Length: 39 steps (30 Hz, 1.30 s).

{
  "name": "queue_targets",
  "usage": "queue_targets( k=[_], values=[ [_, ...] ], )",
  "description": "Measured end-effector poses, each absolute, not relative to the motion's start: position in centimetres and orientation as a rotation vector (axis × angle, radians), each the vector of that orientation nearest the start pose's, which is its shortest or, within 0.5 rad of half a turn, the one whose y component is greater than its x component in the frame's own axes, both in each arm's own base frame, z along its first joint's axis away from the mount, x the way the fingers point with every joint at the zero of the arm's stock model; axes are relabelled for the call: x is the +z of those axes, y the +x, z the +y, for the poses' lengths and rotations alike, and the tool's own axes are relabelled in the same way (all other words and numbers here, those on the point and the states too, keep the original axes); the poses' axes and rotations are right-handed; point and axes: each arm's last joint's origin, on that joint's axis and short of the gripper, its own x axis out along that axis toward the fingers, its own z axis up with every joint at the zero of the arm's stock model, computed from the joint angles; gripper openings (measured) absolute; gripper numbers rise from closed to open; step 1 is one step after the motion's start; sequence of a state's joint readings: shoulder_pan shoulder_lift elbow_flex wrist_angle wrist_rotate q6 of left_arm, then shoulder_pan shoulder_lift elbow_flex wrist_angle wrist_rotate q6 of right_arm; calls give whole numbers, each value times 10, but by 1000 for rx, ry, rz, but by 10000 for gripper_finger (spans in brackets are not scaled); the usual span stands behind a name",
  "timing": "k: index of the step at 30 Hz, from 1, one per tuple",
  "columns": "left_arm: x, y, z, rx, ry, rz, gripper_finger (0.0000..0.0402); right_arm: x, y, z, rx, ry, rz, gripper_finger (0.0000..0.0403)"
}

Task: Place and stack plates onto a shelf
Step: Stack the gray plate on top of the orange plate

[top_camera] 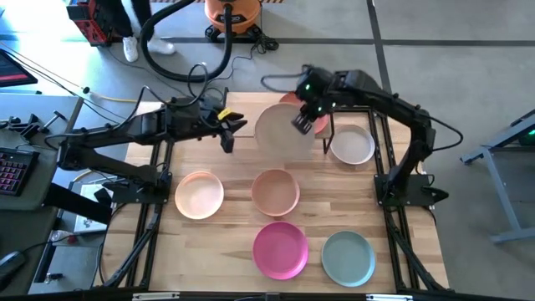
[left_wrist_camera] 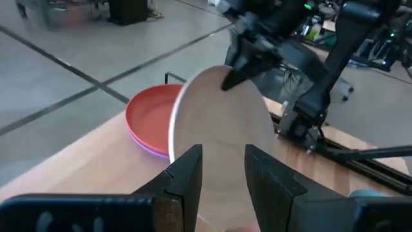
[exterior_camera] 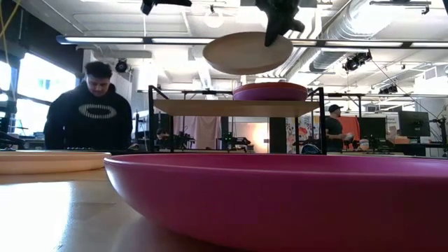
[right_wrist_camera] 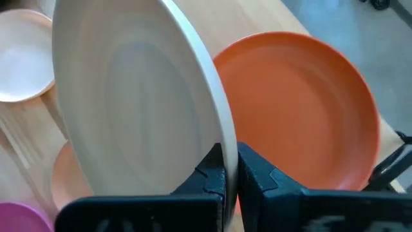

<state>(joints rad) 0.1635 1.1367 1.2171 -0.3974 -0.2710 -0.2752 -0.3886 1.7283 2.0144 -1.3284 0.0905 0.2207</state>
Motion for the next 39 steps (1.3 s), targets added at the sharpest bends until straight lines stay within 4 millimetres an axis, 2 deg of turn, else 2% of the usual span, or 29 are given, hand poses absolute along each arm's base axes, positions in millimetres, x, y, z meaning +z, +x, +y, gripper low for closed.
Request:
queue_targets(
  k=[12, 18, 22, 28, 39],
  values=[
    [392, 235, 47, 472, -216, 268, 106, 409, 253, -216, -404, 566, 868, 0],
    [393, 234, 48, 502, -209, 263, 106, 393, 229, -260, -412, 700, 839, 0],
    [393, 234, 49, 543, -192, 260, 106, 379, 223, -281, -361, 781, 831, 0],
    [393, 233, 50, 582, -179, 257, 106, 360, 219, -293, -333, 831, 897, 0],
    [393, 232, 51, 628, -180, 249, 106, 341, 221, -300, -316, 842, 995, 0]
  ],
)
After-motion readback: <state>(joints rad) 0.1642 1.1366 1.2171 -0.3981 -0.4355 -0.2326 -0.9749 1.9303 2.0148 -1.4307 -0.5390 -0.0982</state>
